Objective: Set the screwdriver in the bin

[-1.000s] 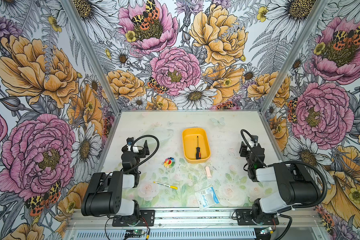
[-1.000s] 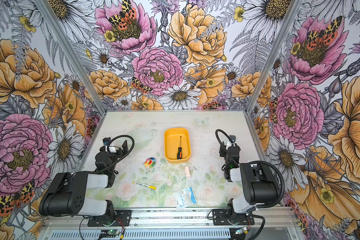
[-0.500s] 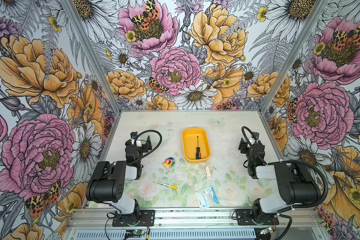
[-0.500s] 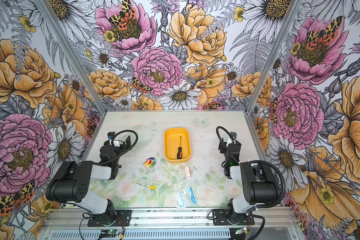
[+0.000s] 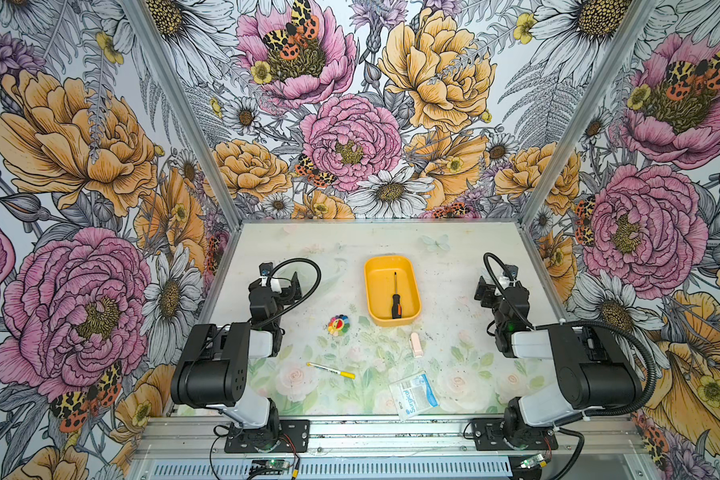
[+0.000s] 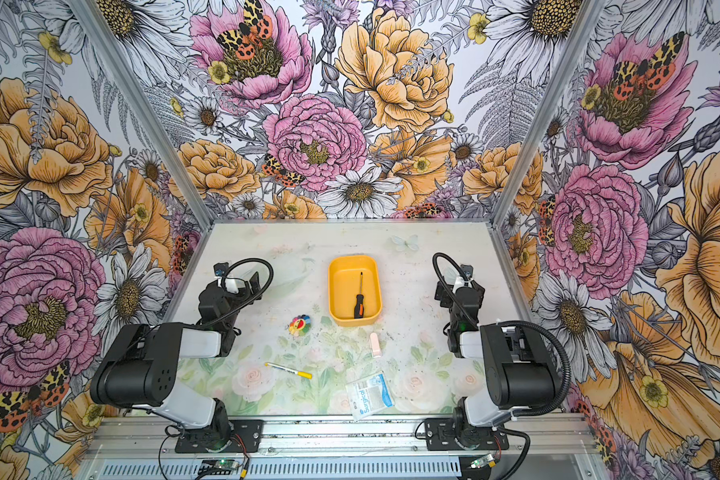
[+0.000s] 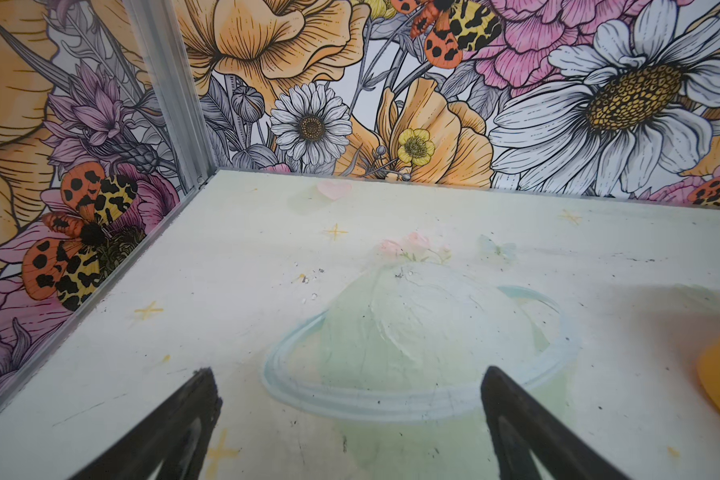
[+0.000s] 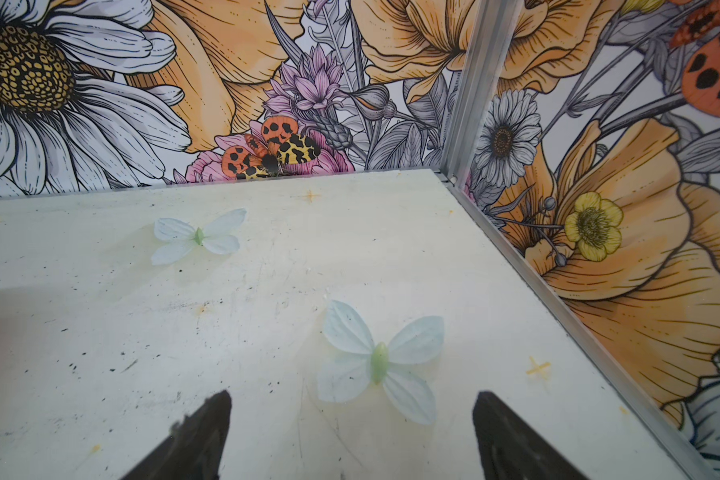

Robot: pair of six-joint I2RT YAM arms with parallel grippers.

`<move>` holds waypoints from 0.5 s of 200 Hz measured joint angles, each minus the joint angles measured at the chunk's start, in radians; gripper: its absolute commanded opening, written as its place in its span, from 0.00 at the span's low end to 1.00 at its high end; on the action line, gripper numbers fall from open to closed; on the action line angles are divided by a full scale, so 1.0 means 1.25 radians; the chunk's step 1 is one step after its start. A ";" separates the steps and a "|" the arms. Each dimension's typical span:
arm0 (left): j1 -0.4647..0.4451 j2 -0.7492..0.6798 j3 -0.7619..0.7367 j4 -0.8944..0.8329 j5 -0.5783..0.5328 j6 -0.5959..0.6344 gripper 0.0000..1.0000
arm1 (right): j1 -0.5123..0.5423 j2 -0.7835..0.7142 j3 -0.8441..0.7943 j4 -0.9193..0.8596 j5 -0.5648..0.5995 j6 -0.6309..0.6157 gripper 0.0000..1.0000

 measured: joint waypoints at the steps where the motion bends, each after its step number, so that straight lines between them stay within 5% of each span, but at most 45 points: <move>1: 0.000 0.000 0.000 0.000 0.000 0.000 0.99 | 0.000 0.000 0.000 0.000 0.000 0.000 0.99; 100: 0.000 0.000 0.000 -0.001 0.000 0.000 0.99 | 0.002 0.000 0.000 0.000 0.006 0.002 1.00</move>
